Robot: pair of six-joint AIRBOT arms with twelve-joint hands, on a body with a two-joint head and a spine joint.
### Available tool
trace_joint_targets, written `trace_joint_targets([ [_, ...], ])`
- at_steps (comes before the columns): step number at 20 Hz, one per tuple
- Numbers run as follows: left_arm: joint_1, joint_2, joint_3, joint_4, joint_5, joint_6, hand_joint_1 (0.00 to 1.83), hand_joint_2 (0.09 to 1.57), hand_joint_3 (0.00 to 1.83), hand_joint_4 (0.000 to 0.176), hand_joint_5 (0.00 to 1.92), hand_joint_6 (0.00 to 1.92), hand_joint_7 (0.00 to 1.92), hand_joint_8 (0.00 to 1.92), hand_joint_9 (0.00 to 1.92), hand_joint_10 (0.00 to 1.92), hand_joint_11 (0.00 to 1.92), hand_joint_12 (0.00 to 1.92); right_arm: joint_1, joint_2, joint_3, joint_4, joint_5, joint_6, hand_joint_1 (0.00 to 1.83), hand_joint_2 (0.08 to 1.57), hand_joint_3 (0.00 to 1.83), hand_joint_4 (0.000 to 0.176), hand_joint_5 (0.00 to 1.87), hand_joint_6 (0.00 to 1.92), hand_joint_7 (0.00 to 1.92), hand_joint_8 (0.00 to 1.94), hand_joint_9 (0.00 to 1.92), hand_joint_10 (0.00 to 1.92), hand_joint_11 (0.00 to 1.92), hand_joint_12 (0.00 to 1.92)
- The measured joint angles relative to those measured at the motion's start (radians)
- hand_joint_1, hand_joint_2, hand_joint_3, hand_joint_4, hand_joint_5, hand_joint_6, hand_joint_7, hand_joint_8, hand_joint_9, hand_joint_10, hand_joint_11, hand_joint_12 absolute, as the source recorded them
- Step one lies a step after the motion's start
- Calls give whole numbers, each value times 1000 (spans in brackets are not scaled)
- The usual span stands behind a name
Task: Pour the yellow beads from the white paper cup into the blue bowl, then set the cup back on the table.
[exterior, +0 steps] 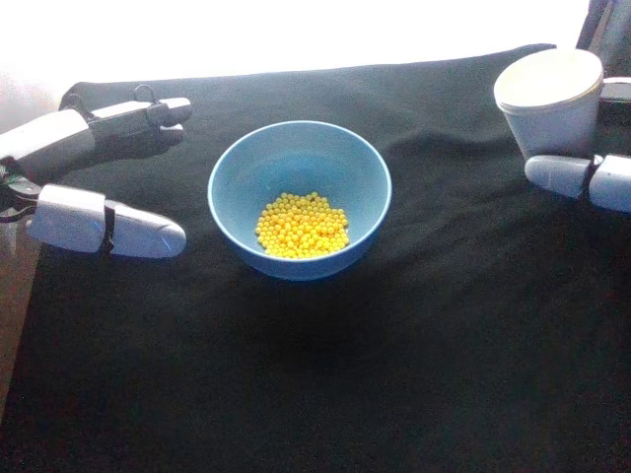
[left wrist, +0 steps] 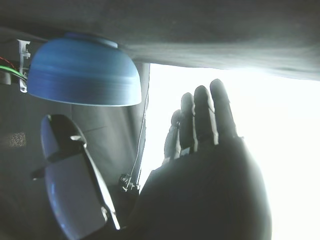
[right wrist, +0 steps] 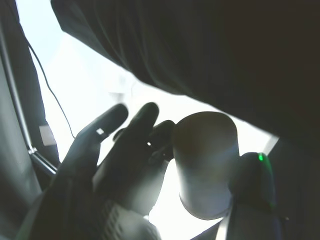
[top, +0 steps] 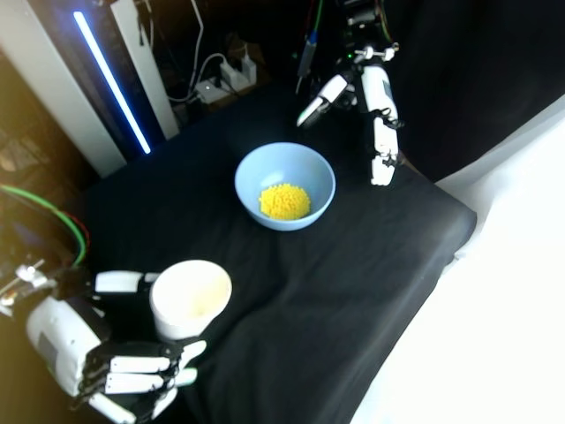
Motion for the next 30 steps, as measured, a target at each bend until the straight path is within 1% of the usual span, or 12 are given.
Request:
trace_joint_targets([
  [1, 0, 0, 0, -1, 1, 0, 702, 734, 0, 44, 114, 0, 279, 0, 260, 1, 152, 246, -3, -2, 0, 11, -2, 1, 1149, 1143, 1, 0, 928, 1050, 650, 6, 398, 11, 0, 619],
  [2, 0, 0, 0, 0, 1, 0, 719, 732, 0, 44, 119, 2, 266, 0, 258, 0, 163, 237, -10, -3, 0, 18, -1, 1, 1158, 1131, 0, 0, 958, 1000, 799, 40, 560, 79, 0, 881],
  [5, 0, 0, 0, 0, 1, 0, 697, 735, 0, 42, 113, 0, 263, 0, 251, 0, 154, 227, -23, -9, 0, 28, -1, 4, 1153, 1142, 0, 0, 931, 1045, 744, 7, 540, 51, 0, 978],
  [6, 0, 0, 0, 0, 0, 0, 692, 732, 0, 45, 114, 1, 266, 2, 258, 3, 165, 230, -27, -9, 0, 27, 1, 6, 1155, 1140, 0, 0, 934, 1040, 804, 21, 623, 84, 1, 1272],
  [7, 0, 0, 0, -1, 2, 0, 695, 723, 0, 47, 121, 4, 271, 4, 266, 6, 176, 232, -31, -11, 0, 37, -3, 8, 1226, 1156, 0, 0, 1006, 1051, 789, 1114, 849, 207, 117, 1331],
  [8, 0, 0, 0, 0, 0, 0, 686, 726, 0, 55, 118, 2, 277, 6, 267, 6, 175, 229, -35, -12, 0, 39, -1, 10, 1217, 1162, 0, 0, 990, 1059, 795, 1172, 846, 330, 164, 1375],
  [17, 4, 0, 0, 0, 0, 0, 695, 728, 0, 42, 121, 2, 269, 2, 275, 6, 192, 219, -41, -14, 0, 43, 1, 16, 1224, 1165, 4, 0, 1005, 1024, 753, 1251, 569, 790, 0, 1342],
  [23, 4, 0, 0, -1, 0, 0, 693, 737, 3, 64, 115, 2, 272, 4, 259, 7, 170, 203, -41, -16, 1, 44, 1, 22, 1223, 1177, 0, 0, 1010, 1007, 704, 1304, 380, 994, 0, 1531],
  [25, 4, 0, 0, 0, 0, 0, 684, 734, 1, 53, 116, 2, 280, 7, 264, 9, 175, 205, -41, -19, 4, 45, 1, 27, 1215, 1192, 2, 0, 980, 1077, 672, 1301, 349, 859, 0, 1424],
  [26, 4, 0, 0, 0, 0, 0, 688, 729, 0, 54, 113, 0, 276, 5, 264, 7, 165, 199, -41, -19, 5, 44, 1, 31, 1170, 1142, 0, 0, 963, 1013, 642, 690, 316, 653, 0, 1170],
  [27, 4, 0, 0, 0, 0, 0, 696, 743, 4, 50, 105, 0, 271, 2, 244, 0, 139, 188, -41, -20, 13, 41, -1, 48, 1148, 1139, 3, 0, 932, 1050, 636, 114, 193, 88, 0, 97],
  [30, 4, 0, 0, -1, 0, 0, 705, 747, 5, 44, 110, 3, 274, 3, 247, 2, 152, 194, -41, -26, 41, 48, 2, 69, 1148, 1129, 0, 0, 955, 1016, 294, 0, 125, 3, 0, 0],
])
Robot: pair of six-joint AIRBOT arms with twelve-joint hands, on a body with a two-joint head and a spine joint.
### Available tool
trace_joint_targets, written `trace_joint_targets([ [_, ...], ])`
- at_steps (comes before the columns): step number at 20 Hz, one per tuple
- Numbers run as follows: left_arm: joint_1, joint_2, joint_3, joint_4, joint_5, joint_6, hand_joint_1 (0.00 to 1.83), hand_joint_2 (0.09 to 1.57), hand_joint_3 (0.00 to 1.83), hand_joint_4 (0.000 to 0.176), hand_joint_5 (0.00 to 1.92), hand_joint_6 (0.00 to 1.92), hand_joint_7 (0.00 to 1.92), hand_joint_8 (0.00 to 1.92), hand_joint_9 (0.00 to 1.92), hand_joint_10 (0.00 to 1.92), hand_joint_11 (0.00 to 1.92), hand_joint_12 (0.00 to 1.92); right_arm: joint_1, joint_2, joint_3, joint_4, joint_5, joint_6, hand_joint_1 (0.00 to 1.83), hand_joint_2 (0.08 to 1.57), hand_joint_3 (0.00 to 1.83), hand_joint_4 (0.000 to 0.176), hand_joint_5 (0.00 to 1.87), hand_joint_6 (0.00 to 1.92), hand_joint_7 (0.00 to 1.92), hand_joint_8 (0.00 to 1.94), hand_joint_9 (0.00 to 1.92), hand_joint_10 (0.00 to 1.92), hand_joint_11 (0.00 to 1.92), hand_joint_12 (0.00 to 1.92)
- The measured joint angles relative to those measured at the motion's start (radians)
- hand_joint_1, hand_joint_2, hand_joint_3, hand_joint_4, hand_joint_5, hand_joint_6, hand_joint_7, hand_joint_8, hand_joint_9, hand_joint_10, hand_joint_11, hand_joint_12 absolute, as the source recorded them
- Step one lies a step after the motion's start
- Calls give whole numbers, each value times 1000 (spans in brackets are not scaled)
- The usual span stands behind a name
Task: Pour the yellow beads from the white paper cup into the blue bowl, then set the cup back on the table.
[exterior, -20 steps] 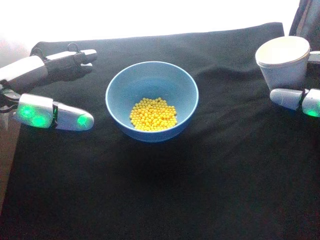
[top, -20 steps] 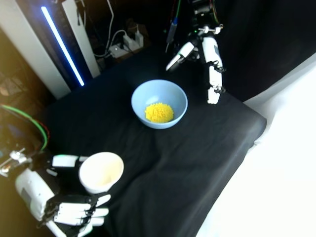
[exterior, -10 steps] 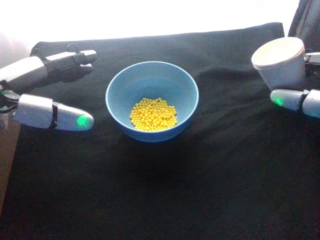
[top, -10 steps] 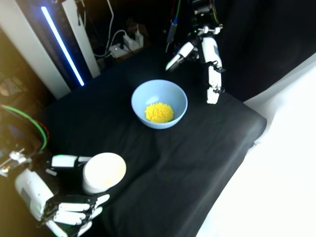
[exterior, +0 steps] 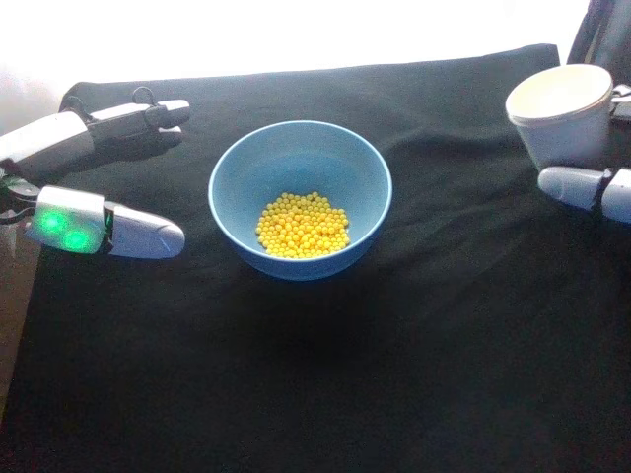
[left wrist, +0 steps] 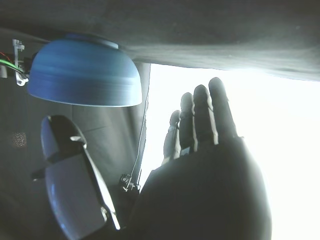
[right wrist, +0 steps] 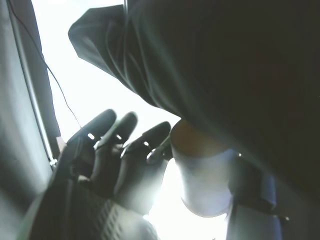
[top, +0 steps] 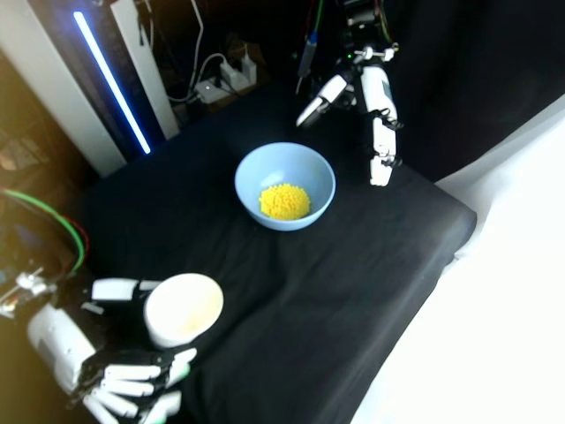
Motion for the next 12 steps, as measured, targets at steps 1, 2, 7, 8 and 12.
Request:
trace_joint_targets([
  [1, 0, 0, 0, 0, 0, 0, 702, 748, 5, 36, 108, 2, 268, 0, 253, 4, 163, 198, 0, -3, 3, 5, -1, 0, 1158, 1105, 0, 0, 1012, 926, 438, 38, 144, 7, 0, 0],
  [2, 0, 0, 0, 0, 0, 0, 713, 741, 1, 43, 114, 4, 260, 0, 251, 3, 151, 192, 0, -6, 4, 7, -2, 1, 1149, 1085, 0, 0, 1054, 865, 546, 31, 136, 2, 0, 0],
  [7, 0, 0, 0, 0, 0, 0, 688, 757, 7, 35, 90, 0, 243, 1, 228, 5, 161, 189, 0, -31, 20, 0, 1, 19, 1147, 1069, 0, 0, 1078, 832, 694, 16, 294, 17, 0, 0],
  [8, 0, 0, 0, 0, -1, 0, 690, 751, 3, 41, 98, 3, 241, 0, 235, 6, 174, 192, 0, -39, 29, 0, 3, 31, 1146, 1082, 0, 0, 1045, 883, 778, 19, 326, 13, 0, 0],
  [12, 0, 0, 0, 0, -1, 0, 698, 751, 1, 43, 98, 3, 248, 3, 234, 4, 162, 185, 0, -59, 51, 5, 6, 60, 1153, 1121, 4, 0, 959, 1016, 719, 0, 361, 5, 18, 260],
])
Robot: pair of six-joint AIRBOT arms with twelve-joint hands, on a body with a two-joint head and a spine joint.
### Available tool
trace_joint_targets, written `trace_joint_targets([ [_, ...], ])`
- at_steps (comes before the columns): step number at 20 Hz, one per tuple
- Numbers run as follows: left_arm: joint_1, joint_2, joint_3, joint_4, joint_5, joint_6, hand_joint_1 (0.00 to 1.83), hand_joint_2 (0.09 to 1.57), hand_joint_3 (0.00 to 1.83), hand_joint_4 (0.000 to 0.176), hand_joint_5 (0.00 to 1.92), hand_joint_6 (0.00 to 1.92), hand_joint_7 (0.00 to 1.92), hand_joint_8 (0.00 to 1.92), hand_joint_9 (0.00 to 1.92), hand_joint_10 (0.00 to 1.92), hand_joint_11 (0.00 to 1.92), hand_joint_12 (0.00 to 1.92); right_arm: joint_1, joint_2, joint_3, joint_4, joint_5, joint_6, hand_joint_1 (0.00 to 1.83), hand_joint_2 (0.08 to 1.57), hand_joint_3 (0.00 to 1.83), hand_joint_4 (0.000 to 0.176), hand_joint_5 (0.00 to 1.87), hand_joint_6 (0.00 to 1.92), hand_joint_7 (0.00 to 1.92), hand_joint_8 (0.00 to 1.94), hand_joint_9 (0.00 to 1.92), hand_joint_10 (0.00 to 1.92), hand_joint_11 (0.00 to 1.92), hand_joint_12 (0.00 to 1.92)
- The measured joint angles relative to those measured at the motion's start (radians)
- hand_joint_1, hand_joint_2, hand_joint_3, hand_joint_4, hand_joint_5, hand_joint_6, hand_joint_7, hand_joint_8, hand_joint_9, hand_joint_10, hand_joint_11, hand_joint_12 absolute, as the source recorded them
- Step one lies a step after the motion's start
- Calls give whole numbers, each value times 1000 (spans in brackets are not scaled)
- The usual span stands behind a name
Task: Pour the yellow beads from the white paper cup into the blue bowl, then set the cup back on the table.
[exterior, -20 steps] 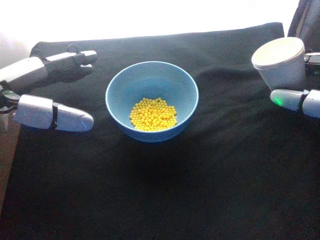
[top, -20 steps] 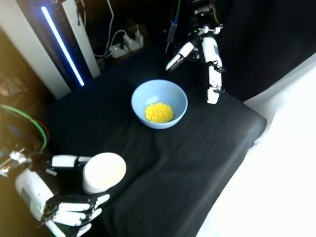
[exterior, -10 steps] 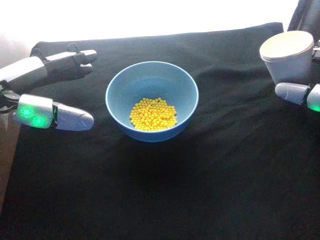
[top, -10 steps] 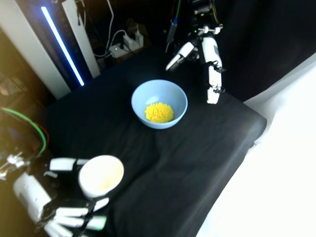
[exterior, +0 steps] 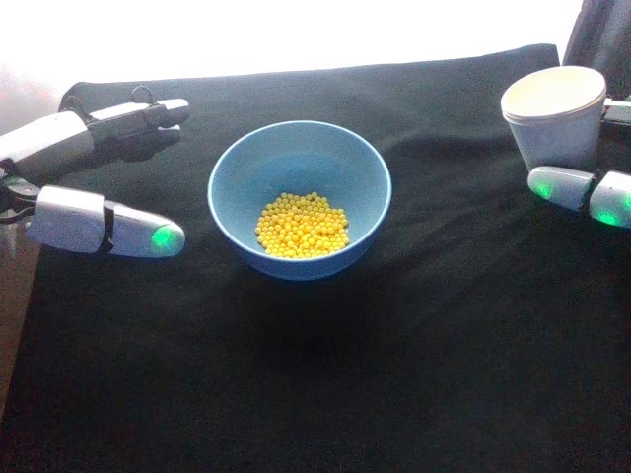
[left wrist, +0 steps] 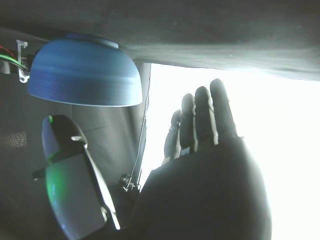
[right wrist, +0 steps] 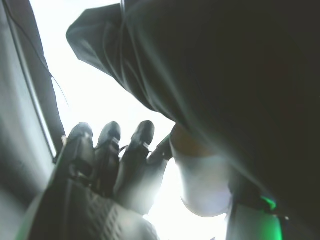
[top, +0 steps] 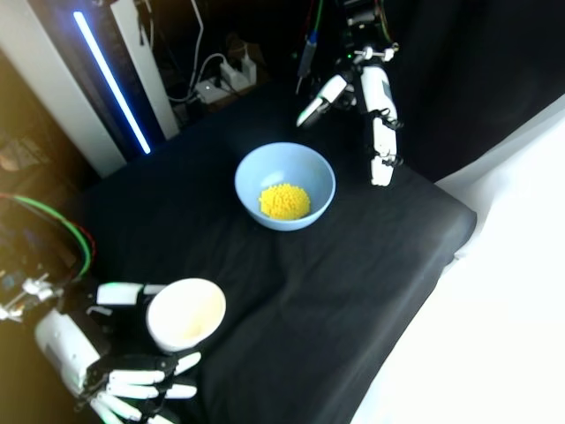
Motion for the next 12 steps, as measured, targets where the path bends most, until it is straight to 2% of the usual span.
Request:
trace_joint_targets([
  [2, 0, 0, 0, 0, 0, 0, 687, 738, 0, 41, 100, 3, 242, 2, 233, 3, 165, 184, 0, -8, 6, 3, 5, 3, 1147, 1143, 1, 0, 921, 1072, 645, 1, 322, 4, 0, 423],
  [3, 0, 0, 0, 0, 0, 0, 696, 737, 0, 39, 104, 5, 242, 2, 233, 3, 161, 181, 0, -10, 6, 7, 8, 3, 1149, 1142, 0, 0, 927, 1061, 615, 0, 311, 1, 0, 440],
  [5, 0, 0, 0, 0, -1, 0, 695, 744, 0, 32, 105, 4, 239, 1, 233, 2, 164, 182, 2, -15, 13, 8, 9, 4, 1163, 1127, 0, 0, 963, 1000, 718, 18, 382, 14, 0, 530],
  [6, 0, 0, 0, 0, -3, 0, 700, 745, 0, 37, 110, 6, 245, 3, 241, 5, 175, 187, 2, -15, 15, 9, 7, 4, 1160, 1127, 0, 0, 960, 1002, 714, 9, 381, 8, 0, 509],
  [7, 0, 0, 0, 0, -3, 0, 687, 742, 0, 44, 115, 7, 246, 3, 243, 6, 186, 190, 2, -15, 15, 10, 7, 4, 1218, 1157, 0, 0, 1033, 987, 765, 901, 381, 2, 0, 312],
  [8, 0, 0, 0, -1, -4, 0, 676, 735, 0, 35, 109, 3, 246, 2, 241, 4, 181, 185, 2, -16, 14, 10, 8, 4, 1232, 1145, 0, 0, 1078, 914, 770, 1113, 376, 1, 0, 223],
  [9, 0, 0, 0, 0, -5, 0, 683, 733, 0, 35, 111, 4, 237, 0, 237, 2, 174, 180, 2, -16, 14, 10, 8, 4, 1200, 1063, 0, 0, 1142, 729, 716, 505, 394, 12, 19, 291],
  [10, 0, 0, 0, 0, -6, 0, 687, 730, 0, 29, 112, 4, 240, 2, 234, 1, 175, 180, 2, -16, 14, 10, 8, 4, 1187, 1068, 0, 0, 1098, 774, 788, 201, 488, 22, 3, 747],
  [11, 0, 0, 0, 0, -6, 0, 698, 732, 0, 23, 113, 4, 244, 3, 236, 1, 164, 173, 2, -16, 14, 10, 8, 4, 1145, 955, 0, 0, 934, 331, 755, 62, 446, 4, 0, 691],
  [12, 0, 0, 0, 0, -6, 0, 694, 737, 0, 25, 121, 7, 247, 4, 253, 8, 192, 185, 2, -16, 14, 10, 8, 4, 1100, 833, 0, 0, 681, 81, 822, 22, 381, 7, 0, 137],
])
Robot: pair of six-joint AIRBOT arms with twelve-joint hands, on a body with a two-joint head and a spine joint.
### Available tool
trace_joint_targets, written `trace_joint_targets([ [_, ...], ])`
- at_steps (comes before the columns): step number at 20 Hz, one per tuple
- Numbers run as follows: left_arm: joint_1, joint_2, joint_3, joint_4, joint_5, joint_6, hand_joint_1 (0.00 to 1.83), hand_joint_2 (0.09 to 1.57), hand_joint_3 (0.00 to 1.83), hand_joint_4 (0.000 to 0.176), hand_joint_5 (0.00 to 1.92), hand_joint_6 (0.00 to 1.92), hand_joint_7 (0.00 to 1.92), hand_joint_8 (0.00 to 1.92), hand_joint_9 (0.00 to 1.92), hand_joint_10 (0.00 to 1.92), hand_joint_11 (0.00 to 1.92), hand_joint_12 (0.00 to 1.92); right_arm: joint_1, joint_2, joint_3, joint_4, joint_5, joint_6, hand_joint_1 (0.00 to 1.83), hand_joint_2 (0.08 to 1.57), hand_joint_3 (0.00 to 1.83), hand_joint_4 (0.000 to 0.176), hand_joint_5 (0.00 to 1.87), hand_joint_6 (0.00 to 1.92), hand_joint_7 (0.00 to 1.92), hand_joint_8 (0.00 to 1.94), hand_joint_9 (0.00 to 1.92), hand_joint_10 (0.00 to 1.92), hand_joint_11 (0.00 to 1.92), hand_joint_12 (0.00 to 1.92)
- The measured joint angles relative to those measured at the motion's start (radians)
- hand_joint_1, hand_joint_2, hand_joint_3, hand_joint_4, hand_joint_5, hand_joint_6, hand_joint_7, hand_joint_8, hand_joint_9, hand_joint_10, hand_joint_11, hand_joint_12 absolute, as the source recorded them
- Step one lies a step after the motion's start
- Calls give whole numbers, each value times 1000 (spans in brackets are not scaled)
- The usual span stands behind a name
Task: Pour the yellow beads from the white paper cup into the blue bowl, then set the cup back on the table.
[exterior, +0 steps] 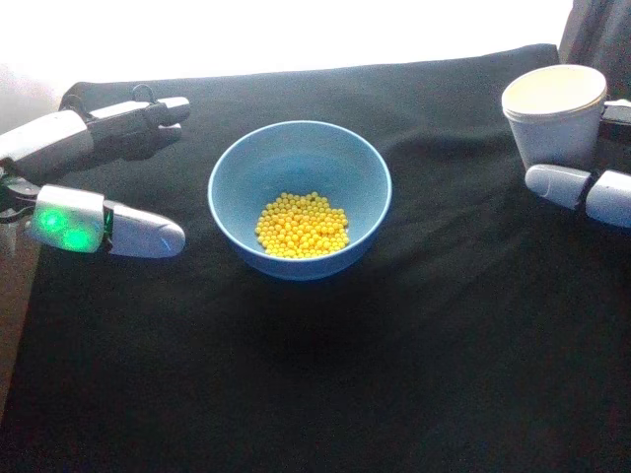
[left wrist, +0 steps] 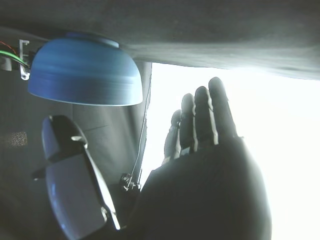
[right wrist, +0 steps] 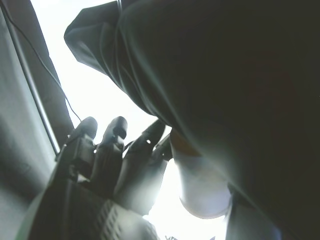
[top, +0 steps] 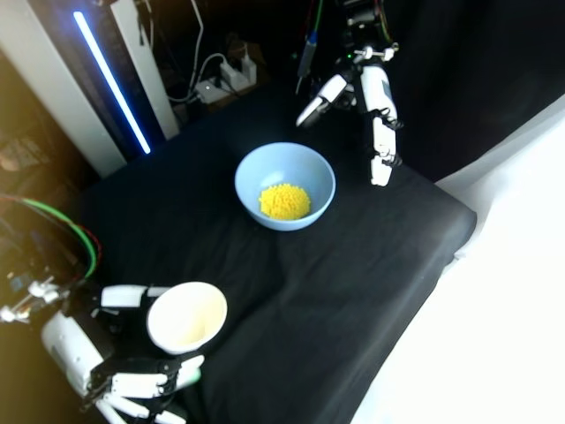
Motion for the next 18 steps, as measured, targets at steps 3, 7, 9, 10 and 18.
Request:
trace_joint_targets([
  [3, 0, 0, 0, 0, 0, 0, 689, 731, 0, 30, 116, 2, 262, 8, 261, 9, 207, 190, 0, -3, -1, -1, -11, -4, 1008, 634, 0, 130, 256, 0, 448, 0, 113, 0, 0, 0],
  [7, 2, 0, 0, -2, -2, 0, 716, 753, 5, 24, 102, 1, 241, 2, 242, 0, 185, 176, 0, -7, -13, -11, -16, -4, 948, 582, 0, 176, 16, 0, 40, 0, 0, 0, 0, 0],
  [9, 3, 0, 0, -2, -2, 0, 706, 745, 1, 28, 108, 4, 251, 6, 263, 8, 207, 184, 0, -7, -13, -9, -16, -4, 933, 568, 0, 176, 0, 0, 1, 0, 0, 0, 0, 0],
  [10, 3, 0, 0, -2, -1, 0, 696, 745, 1, 27, 109, 4, 257, 8, 270, 10, 207, 183, 0, -7, -14, -11, -16, -4, 913, 558, 0, 176, 0, 0, 0, 0, 0, 0, 0, 0],
  [18, 10, 0, 0, -13, -8, 0, 743, 758, 3, 71, 73, 0, 225, 0, 225, 0, 183, 162, 0, 43, -38, -76, -8, -4, 864, 504, 0, 176, 0, 0, 0, 0, 0, 0, 0, 0],
])
